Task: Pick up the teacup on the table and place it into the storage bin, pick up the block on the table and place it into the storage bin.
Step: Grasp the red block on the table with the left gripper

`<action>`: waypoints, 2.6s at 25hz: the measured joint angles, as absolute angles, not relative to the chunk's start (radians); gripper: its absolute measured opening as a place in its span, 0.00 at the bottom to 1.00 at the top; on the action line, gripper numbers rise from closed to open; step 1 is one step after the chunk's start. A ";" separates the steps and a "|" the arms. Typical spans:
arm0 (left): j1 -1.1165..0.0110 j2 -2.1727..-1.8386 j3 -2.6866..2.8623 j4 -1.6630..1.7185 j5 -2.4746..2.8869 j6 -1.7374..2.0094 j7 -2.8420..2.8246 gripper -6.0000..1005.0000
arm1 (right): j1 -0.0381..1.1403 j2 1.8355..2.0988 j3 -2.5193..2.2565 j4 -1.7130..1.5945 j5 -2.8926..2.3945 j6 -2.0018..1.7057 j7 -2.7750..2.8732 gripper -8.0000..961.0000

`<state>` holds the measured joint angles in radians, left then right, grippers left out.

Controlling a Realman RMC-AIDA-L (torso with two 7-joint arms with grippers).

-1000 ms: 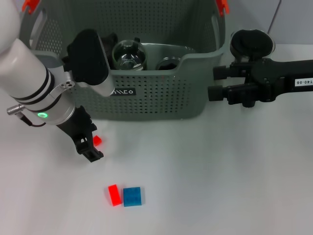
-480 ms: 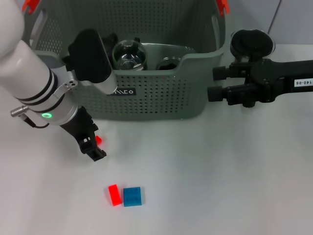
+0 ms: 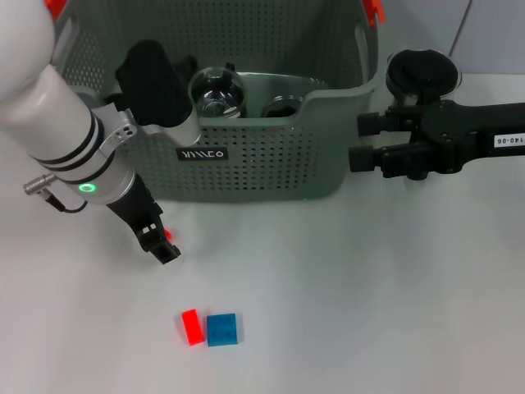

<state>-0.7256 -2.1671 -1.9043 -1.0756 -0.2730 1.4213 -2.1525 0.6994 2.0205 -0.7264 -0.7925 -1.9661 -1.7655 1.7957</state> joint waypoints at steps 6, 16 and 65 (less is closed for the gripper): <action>-0.733 -2.167 -1.889 -1.060 -0.250 1.398 -2.199 0.76 | 0.700 2.019 -0.730 -0.792 -1.967 -1.766 1.796 0.96; -0.740 -2.170 -1.871 -1.057 -0.245 1.405 -2.263 0.76 | 0.699 2.016 -0.731 -0.793 -1.970 -1.766 1.796 0.96; -0.772 -2.161 -1.899 -1.035 -0.246 1.469 -2.334 0.18 | 0.690 2.015 -0.732 -0.779 -1.969 -1.771 1.764 0.96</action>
<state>-0.7716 -2.1614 -1.8990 -1.0352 -0.2456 1.4689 -2.3341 0.6899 2.0148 -0.7317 -0.7793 -1.9694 -1.7710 1.7642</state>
